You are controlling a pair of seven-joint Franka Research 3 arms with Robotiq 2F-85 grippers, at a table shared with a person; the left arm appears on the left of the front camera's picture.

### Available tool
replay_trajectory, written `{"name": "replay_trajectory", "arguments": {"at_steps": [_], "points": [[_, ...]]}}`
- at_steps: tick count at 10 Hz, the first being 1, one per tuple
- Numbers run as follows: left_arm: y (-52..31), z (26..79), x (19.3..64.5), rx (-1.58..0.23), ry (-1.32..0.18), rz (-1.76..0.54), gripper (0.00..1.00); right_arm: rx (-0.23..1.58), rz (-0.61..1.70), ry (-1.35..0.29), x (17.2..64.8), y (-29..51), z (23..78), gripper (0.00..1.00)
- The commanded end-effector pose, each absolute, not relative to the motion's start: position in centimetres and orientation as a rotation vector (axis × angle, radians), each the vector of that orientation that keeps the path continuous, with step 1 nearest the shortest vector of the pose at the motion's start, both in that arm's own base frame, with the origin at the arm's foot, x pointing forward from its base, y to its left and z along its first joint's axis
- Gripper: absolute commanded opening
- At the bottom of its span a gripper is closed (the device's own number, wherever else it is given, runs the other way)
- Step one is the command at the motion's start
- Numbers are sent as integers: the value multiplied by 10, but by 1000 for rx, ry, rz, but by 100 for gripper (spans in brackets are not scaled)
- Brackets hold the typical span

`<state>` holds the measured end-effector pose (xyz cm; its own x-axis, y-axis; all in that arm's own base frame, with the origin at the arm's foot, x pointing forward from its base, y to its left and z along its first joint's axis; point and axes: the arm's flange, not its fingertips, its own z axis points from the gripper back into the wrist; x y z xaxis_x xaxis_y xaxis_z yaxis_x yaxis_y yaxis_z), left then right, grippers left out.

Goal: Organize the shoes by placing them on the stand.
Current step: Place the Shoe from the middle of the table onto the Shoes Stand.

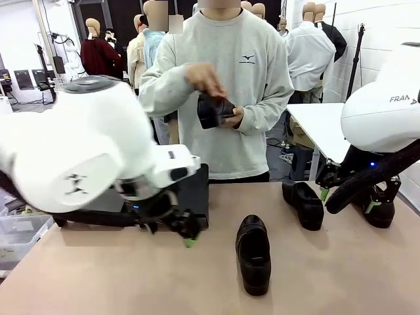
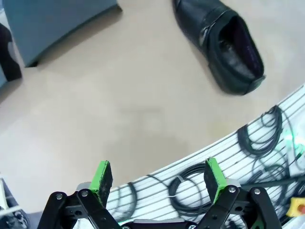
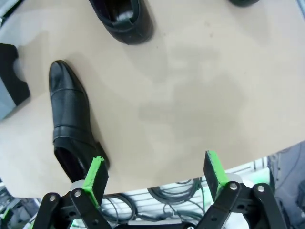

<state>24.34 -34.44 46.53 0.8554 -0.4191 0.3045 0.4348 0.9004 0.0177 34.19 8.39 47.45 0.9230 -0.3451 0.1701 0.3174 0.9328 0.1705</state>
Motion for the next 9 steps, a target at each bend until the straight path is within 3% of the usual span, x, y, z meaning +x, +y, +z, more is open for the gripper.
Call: {"name": "replay_trajectory", "arguments": {"at_steps": [1,4,6,8,9], "points": [[-376,469,273,5,-290,-335,100,143,-340,-197,342,82,475,100],[-421,452,282,37,-263,-288,100,143,-340,-197,342,82,475,100],[-437,445,293,-59,-127,-239,100,143,-340,-197,342,82,475,100],[-449,435,303,-100,-95,-185,100,143,-340,-197,342,82,475,100],[-430,438,292,-47,-152,-259,100,143,-340,-197,342,82,475,100]]}}
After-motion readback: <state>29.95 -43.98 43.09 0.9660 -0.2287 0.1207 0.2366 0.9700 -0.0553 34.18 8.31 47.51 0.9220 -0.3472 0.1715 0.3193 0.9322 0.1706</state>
